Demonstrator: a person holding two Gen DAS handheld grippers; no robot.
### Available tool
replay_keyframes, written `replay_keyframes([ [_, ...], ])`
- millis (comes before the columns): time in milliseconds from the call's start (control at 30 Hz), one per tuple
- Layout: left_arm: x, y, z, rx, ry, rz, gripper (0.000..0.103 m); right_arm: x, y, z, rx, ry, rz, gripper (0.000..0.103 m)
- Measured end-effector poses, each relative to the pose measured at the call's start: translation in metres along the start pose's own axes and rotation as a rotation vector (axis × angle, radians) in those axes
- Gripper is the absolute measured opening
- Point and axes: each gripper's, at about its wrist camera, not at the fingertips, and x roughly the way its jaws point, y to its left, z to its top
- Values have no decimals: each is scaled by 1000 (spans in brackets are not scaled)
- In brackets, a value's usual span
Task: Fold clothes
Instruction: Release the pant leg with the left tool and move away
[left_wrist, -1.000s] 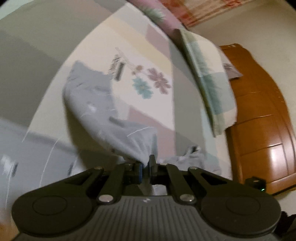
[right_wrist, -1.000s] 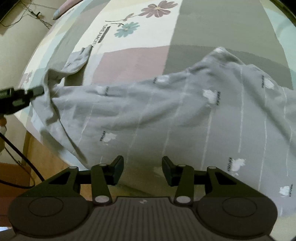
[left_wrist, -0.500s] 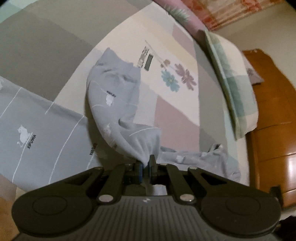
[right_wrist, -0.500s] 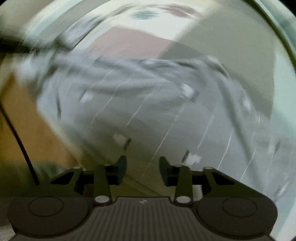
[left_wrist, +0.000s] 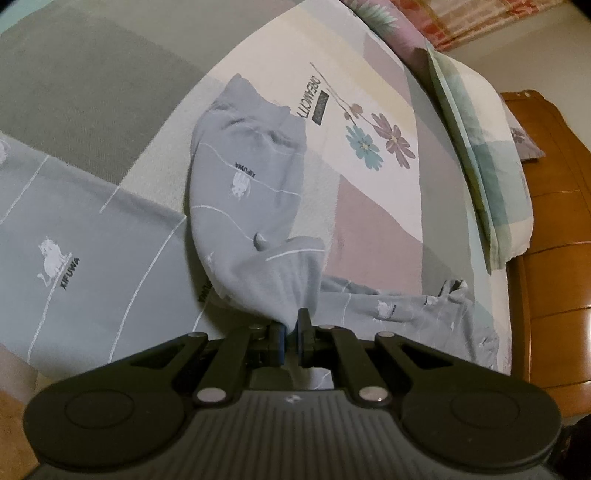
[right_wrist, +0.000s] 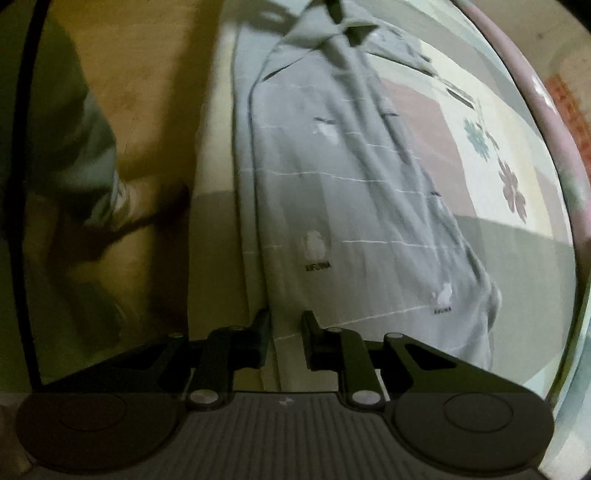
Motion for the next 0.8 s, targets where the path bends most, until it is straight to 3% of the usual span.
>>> replay_keyframes([
  [33, 0, 0, 0, -7, -1, -1, 4, 0, 1, 1, -19, -4, -4, 22],
  [100, -1, 0, -1, -6, -3, 1, 4, -1, 1, 2, -43, -9, 10, 2],
  [300, -8, -1, -1, 5, -10, -3, 3, -17, -9, 2, 9, -20, 59, 2],
  [433, 0, 8, -5, -14, 10, 17, 3, -9, -6, 3, 15, -1, 89, 2],
  [600, 6, 15, -9, -2, 34, 46, 3, -5, -15, 4, 110, 8, 139, 2],
  [800, 4, 19, -4, -6, 45, 62, 4, -6, -18, 2, 149, -2, 134, 5],
])
